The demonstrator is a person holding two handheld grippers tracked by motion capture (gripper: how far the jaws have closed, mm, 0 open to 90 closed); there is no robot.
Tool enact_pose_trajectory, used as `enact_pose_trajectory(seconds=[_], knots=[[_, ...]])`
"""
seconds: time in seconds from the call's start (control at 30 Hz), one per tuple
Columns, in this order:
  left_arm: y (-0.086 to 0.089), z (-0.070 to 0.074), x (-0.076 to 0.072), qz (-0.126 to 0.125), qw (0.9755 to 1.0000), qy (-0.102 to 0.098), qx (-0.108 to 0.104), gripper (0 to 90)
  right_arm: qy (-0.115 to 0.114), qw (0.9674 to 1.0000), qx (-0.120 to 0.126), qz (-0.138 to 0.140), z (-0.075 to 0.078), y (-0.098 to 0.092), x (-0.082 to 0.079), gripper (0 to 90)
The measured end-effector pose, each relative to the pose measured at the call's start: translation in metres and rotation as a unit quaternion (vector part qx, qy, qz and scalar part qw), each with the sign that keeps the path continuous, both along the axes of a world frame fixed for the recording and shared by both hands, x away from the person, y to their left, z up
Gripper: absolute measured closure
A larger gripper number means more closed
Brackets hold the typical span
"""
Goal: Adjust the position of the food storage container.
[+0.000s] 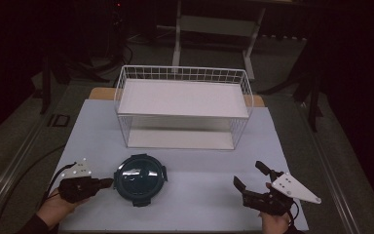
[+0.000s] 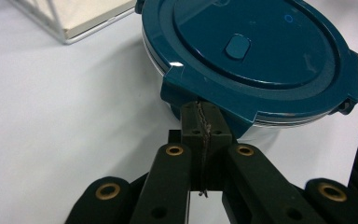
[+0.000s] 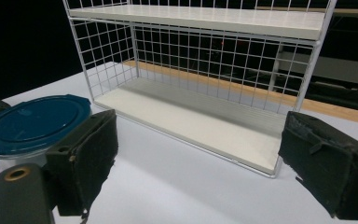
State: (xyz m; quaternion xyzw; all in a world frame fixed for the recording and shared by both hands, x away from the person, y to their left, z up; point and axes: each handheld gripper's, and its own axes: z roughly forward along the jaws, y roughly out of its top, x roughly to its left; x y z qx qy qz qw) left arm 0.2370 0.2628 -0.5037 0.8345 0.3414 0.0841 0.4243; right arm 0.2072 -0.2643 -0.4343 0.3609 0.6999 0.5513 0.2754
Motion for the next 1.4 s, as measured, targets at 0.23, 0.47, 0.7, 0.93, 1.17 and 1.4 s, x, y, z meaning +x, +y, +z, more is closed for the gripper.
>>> enact_pose_trajectory(seconds=[0.23,0.47,0.7,0.93,1.17,1.4], knots=[[-0.016,0.001,0.008,-0.013,0.9999,0.002,0.004,89.7,0.000,1.0000,0.000,0.001,0.000,0.000,0.000,11.3],[-0.019,0.003,0.007,-0.018,0.9998,0.001,0.010,89.6,0.000,1.0000,-0.001,0.002,-0.001,0.000,0.000,11.3],[-0.021,0.004,0.009,-0.016,0.9997,0.005,0.019,89.6,0.002,1.0000,-0.001,0.003,-0.001,0.001,-0.001,11.3],[-0.028,0.004,0.015,-0.013,0.9997,0.006,0.017,89.7,0.003,1.0000,0.000,0.005,-0.002,0.002,0.000,11.3],[-0.050,0.006,0.022,-0.039,0.9990,0.005,0.020,89.7,0.002,1.0000,0.001,0.005,-0.002,0.002,0.000,11.3],[-0.073,0.006,0.031,-0.058,0.9982,0.006,0.016,89.7,0.000,1.0000,-0.001,0.008,-0.001,0.002,-0.001,11.3]])
